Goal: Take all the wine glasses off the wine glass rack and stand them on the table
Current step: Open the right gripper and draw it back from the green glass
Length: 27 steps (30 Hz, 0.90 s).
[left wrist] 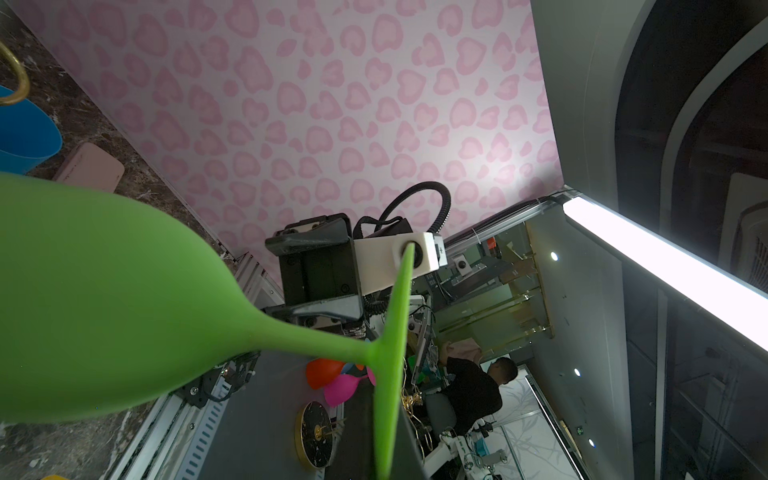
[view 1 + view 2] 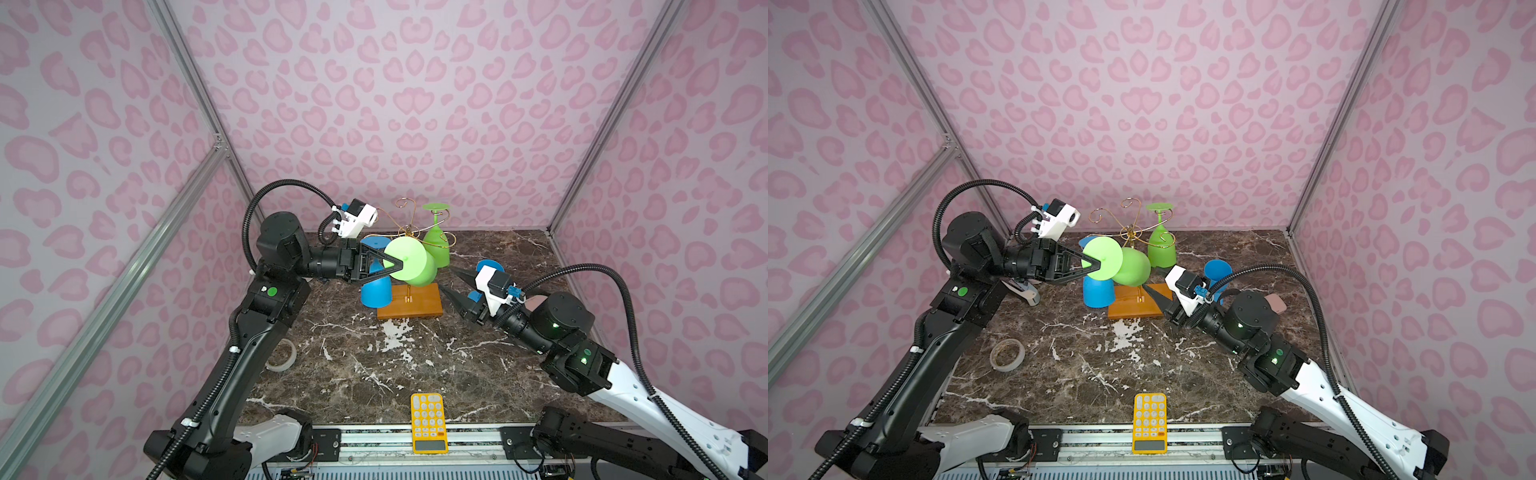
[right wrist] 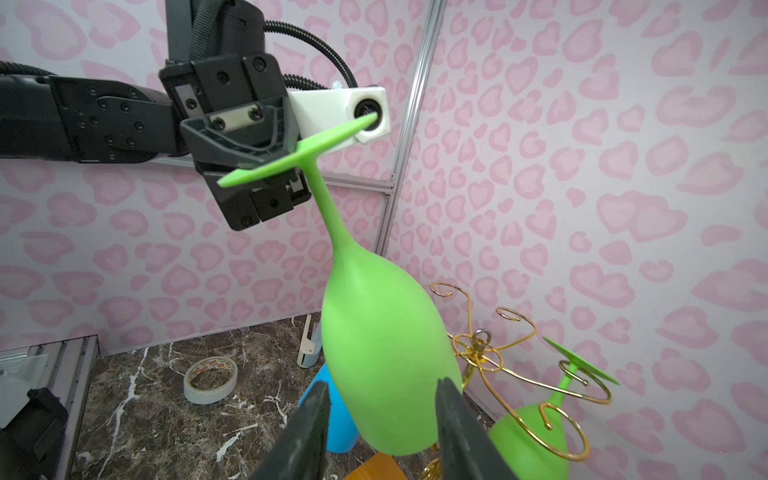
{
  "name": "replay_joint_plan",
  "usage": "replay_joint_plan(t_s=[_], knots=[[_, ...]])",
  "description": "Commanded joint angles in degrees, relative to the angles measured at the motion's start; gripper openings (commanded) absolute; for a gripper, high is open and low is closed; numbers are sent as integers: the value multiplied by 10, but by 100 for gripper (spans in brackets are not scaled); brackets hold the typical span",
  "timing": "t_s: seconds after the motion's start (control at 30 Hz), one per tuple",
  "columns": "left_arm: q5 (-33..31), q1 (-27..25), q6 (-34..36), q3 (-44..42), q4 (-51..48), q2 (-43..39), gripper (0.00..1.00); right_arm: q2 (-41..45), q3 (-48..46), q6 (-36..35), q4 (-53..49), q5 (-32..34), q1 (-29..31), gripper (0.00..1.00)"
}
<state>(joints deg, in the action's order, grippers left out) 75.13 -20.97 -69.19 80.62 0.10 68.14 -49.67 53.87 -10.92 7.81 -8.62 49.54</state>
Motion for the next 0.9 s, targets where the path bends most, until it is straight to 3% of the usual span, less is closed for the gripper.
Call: replay_joint_plan(t_s=[0.0, 0.2, 0.57, 0.87], knots=[[4, 1, -4, 12, 27, -5, 4, 7, -17, 61, 38, -27, -31, 41], [9, 1, -7, 29, 31, -5, 4, 13, -55, 169, 110, -91, -116, 40], [-6, 2, -26, 94, 87, 3, 4, -78, 2, 162, 44, 65, -127, 38], [-41, 2, -110, 69, 260, 8, 4, -135, 18, 182, 56, 45, -146, 38]])
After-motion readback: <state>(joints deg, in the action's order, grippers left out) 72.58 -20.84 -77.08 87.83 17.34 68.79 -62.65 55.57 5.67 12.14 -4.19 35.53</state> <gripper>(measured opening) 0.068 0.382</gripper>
